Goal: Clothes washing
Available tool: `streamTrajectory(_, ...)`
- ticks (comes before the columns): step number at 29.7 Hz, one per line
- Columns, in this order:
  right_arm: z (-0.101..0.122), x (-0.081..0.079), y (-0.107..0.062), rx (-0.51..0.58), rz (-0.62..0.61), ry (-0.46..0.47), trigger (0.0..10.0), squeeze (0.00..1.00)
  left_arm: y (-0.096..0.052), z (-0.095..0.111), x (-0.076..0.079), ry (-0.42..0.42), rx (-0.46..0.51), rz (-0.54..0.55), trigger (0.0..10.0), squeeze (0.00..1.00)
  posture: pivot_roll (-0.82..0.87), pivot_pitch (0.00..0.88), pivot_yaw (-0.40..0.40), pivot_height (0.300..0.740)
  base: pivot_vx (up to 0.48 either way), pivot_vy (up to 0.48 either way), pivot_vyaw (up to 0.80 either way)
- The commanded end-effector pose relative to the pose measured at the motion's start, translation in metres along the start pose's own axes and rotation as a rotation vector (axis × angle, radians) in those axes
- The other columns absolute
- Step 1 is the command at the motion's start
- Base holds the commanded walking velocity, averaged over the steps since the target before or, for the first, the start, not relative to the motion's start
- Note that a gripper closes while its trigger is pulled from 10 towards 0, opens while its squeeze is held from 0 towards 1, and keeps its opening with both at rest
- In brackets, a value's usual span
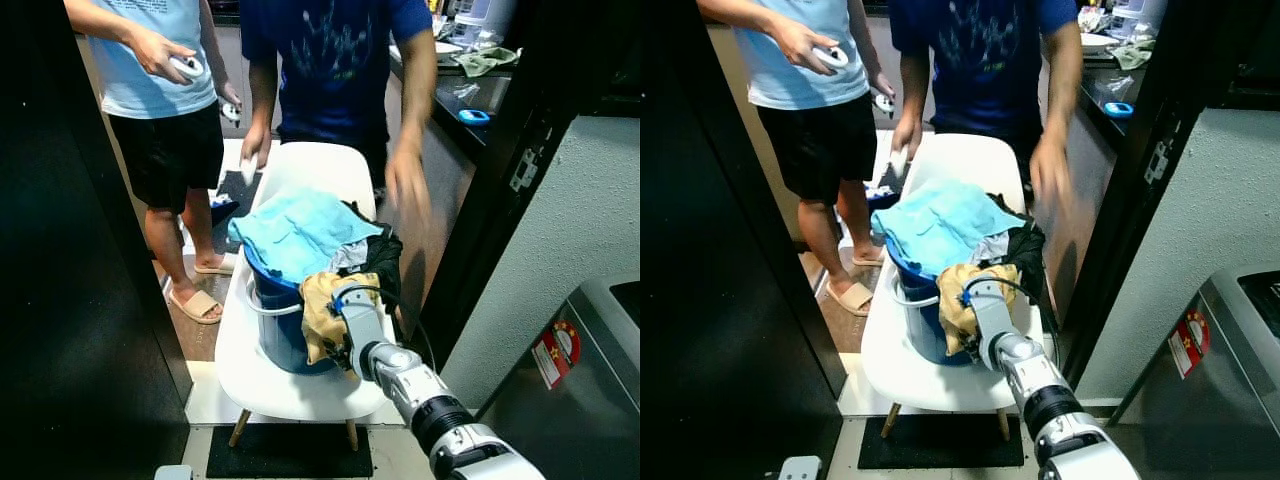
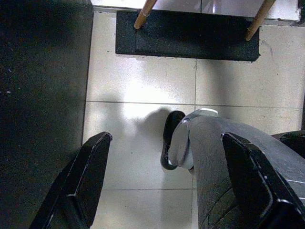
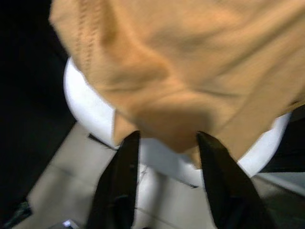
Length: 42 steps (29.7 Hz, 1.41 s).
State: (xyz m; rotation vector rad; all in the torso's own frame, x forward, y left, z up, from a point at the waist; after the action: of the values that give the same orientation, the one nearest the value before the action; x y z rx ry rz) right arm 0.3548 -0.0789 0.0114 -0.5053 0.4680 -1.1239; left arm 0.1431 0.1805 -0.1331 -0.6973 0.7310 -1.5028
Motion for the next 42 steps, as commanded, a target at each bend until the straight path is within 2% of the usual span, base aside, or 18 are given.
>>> streamTrajectory(1, -0.009, -0.011, 0.001, -0.044, 0.066, 0.059, 4.7, 0.0, -0.007, -0.022, 0.002, 0.017, -0.076, -0.024, 10.0, 0.0, 0.13, 0.008, -0.029, 0.74, 0.0, 0.0, 0.0)
streamTrajectory(2, -0.012, -0.015, 0.001, -0.057, 0.086, 0.073, 4.7, 0.0, -0.007, -0.023, 0.002, 0.018, -0.079, -0.024, 10.0, 0.0, 0.13, 0.008, -0.029, 0.74, 0.0, 0.0, 0.0)
streamTrajectory(3, -0.014, -0.018, 0.001, -0.065, 0.096, 0.088, 10.0, 0.0, -0.007, -0.024, 0.002, 0.02, -0.081, -0.025, 10.0, 0.0, 0.13, 0.008, -0.028, 0.74, 0.0, 0.0, 0.0)
streamTrajectory(10, -0.013, -0.019, 0.001, -0.04, 0.095, 0.12, 10.0, 0.0, -0.008, -0.024, 0.002, 0.021, -0.083, -0.026, 10.0, 0.0, 0.13, 0.007, -0.027, 0.74, 0.0, 0.0, 0.0)
streamTrajectory(11, -0.004, -0.023, 0.001, 0.027, 0.13, 0.18, 10.0, 1.0, -0.008, -0.025, 0.001, 0.025, -0.086, -0.027, 10.0, 0.0, 0.13, 0.006, -0.024, 0.74, 0.0, 0.0, 0.0)
streamTrajectory(12, -0.004, -0.023, 0.001, 0.027, 0.13, 0.18, 10.0, 1.0, -0.008, -0.025, 0.001, 0.025, -0.086, -0.027, 10.0, 0.0, 0.13, 0.006, -0.024, 0.74, 0.0, 0.0, 0.0)
streamTrajectory(14, 0.008, -0.028, -0.002, 0.102, 0.19, 0.271, 10.0, 1.0, -0.008, -0.026, 0.001, 0.029, -0.089, -0.027, 10.0, 0.0, 0.13, 0.006, -0.022, 0.74, 0.0, 0.0, 0.0)
streamTrajectory(16, 0.017, -0.03, -0.004, 0.142, 0.232, 0.32, 10.0, 1.0, -0.009, -0.026, 0.0, 0.031, -0.091, -0.027, 10.0, 0.0, 0.13, 0.006, -0.021, 0.74, 0.0, 0.0, 0.0)
streamTrajectory(20, 0.02, -0.033, -0.006, 0.152, 0.264, 0.326, 10.0, 1.0, -0.009, -0.027, -0.001, 0.033, -0.094, -0.027, 10.0, 0.0, 0.13, 0.004, -0.017, 0.74, 0.0, 0.0, 0.0)
streamTrajectory(24, 0.013, -0.035, -0.005, 0.113, 0.257, 0.267, 10.0, 1.0, -0.009, -0.027, -0.002, 0.037, -0.097, -0.028, 10.0, 0.0, 0.13, 0.001, -0.017, 0.74, 0.0, 0.0, 0.0)
streamTrajectory(25, 0.009, -0.036, -0.004, 0.095, 0.247, 0.25, 10.0, 0.76, -0.009, -0.027, -0.002, 0.037, -0.097, -0.028, 10.0, 0.0, 0.13, 0.001, -0.017, 0.74, 0.0, 0.0, 0.0)
streamTrajectory(26, 0.009, -0.036, -0.004, 0.095, 0.247, 0.25, 10.0, 0.76, -0.009, -0.027, -0.002, 0.037, -0.097, -0.028, 10.0, 0.0, 0.13, 0.001, -0.017, 0.74, 0.0, 0.0, 0.0)
streamTrajectory(27, 0.004, -0.036, -0.003, 0.072, 0.236, 0.224, 10.0, 0.16, -0.009, -0.026, -0.002, 0.037, -0.096, -0.028, 10.0, 0.0, 0.13, 0.001, -0.017, 0.74, 0.0, 0.0, 0.0)
streamTrajectory(29, 0.0, -0.035, -0.002, 0.057, 0.23, 0.207, 10.0, 0.16, -0.009, -0.026, -0.002, 0.037, -0.095, -0.028, 10.0, 0.0, 0.13, 0.001, -0.017, 0.74, 0.0, 0.0, 0.0)
streamTrajectory(30, -0.007, -0.036, -0.002, 0.025, 0.234, 0.191, 10.0, 0.0, -0.008, -0.026, -0.002, 0.037, -0.094, -0.028, 10.0, 0.0, 0.13, 0.0, -0.018, 0.74, 0.0, 0.0, 0.0)
streamTrajectory(42, -0.001, -0.033, -0.003, 0.037, 0.22, 0.225, 10.0, 0.0, -0.008, -0.026, 0.0, 0.033, -0.095, -0.029, 10.0, 0.0, 0.13, 0.0, -0.021, 0.74, 0.0, 0.0, 0.0)
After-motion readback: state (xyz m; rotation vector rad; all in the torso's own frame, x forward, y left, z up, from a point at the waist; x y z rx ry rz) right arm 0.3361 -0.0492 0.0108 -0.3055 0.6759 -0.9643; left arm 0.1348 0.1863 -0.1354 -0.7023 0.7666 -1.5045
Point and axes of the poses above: a point about 5 cm out from each wrist's last joint towards the gripper, its own y axis pointing out of the wrist towards the gripper, its own z axis along the axis of the wrist's last joint, x = y × z, the point moved 4 cm from there along y, pointing out of the wrist towards the gripper, and after that the axes turned 6 degrees about y, right-handed, at the moved point
